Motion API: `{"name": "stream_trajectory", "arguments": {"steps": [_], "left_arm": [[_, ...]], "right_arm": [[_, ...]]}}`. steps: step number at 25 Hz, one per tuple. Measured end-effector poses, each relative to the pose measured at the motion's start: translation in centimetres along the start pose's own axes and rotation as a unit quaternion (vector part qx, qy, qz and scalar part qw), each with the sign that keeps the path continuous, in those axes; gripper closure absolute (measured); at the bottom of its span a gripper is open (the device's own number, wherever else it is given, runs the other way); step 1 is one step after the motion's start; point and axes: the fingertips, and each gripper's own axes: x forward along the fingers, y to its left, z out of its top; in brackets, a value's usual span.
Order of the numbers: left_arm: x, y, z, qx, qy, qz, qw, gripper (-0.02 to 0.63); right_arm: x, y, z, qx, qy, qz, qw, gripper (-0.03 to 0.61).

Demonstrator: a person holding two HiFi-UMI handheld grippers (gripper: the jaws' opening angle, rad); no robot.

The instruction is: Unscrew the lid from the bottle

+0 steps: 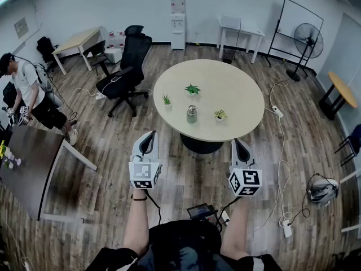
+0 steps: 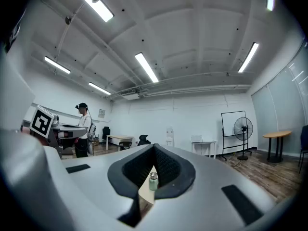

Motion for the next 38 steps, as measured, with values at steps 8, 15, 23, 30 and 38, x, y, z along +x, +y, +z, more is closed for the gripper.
{"name": "stream_trajectory", "arguments": {"steps": [8,15,23,30,38], "left_arm": [[0.3,0.3,-0.2,-0.004,0.002,0.001,1.0000,0.612],[0.3,-0.1,-0.6,-0.003,0.009,0.005,0.9999,0.612],[1.1,-1.1,-0.7,-0.002,0.014,0.016,0.9998,0.612],[1.7,-1.6,-1.1,-0.004,0.028,0.029,0.9992,0.612],[8.8,0.0,-3.7,-0.007,0.032,0.020,0.9993,0.612]], "right_arm": [[0.5,0.1,-0.2,-0.001,0.005,0.002,1.000,0.577],[0.3,-0.4,-0.4,0.013,-0.005,0.000,1.000,0.575],[0.7,-1.9,-0.7,0.009,0.000,0.012,1.000,0.575],[2.6,-4.0,-1.2,0.030,-0.006,0.015,0.999,0.575],[9.5,-4.6,-2.6,0.025,0.002,0.025,0.999,0.575]]}}
